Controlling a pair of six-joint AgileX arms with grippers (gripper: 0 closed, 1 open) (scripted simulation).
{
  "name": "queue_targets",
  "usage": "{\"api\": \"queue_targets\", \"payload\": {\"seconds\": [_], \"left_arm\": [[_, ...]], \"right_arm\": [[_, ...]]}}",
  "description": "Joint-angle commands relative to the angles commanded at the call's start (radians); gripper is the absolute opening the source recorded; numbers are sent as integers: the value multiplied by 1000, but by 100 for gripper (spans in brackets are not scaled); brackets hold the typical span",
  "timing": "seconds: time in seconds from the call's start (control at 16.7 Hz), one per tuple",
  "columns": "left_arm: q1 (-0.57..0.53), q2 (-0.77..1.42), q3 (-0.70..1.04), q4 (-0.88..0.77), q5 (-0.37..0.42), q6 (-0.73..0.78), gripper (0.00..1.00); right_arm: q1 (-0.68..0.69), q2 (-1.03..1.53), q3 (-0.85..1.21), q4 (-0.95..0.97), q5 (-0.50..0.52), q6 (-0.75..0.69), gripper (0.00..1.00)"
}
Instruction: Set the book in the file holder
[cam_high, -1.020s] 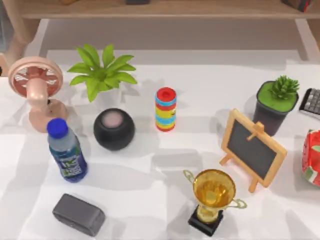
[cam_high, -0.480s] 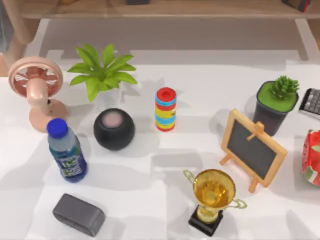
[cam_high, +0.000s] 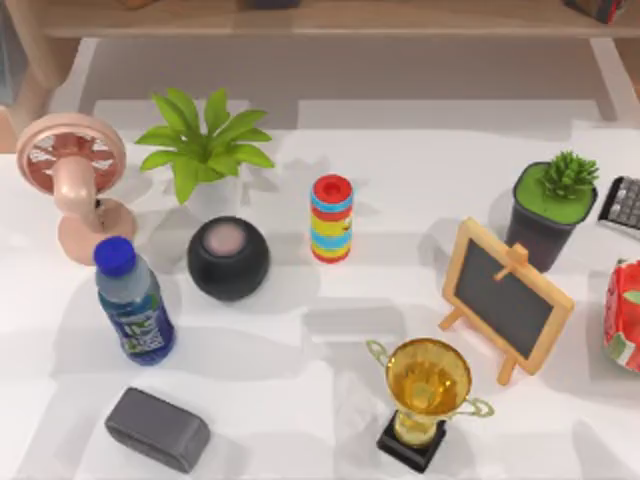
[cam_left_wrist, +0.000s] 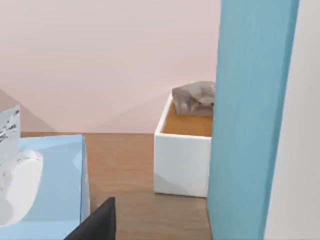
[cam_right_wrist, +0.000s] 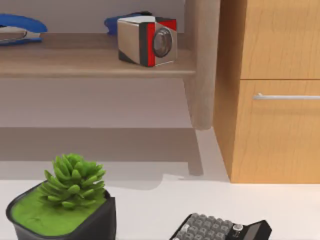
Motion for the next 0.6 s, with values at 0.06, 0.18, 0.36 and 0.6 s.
{"api": "queue_targets", "payload": {"seconds": [0.06, 0.18, 0.36, 0.6], "left_arm": [[-9, 33, 35, -2, -9, 0, 100], [-21, 74, 77, -4, -20, 0, 100], [-23, 80, 83, -5, -21, 0, 100], [-17, 88, 96, -10, -16, 0, 100]], "right_arm": [[0, 0, 0, 0, 0, 0, 100], [0, 0, 0, 0, 0, 0, 100], [0, 0, 0, 0, 0, 0, 100], [0, 0, 0, 0, 0, 0, 100]]}}
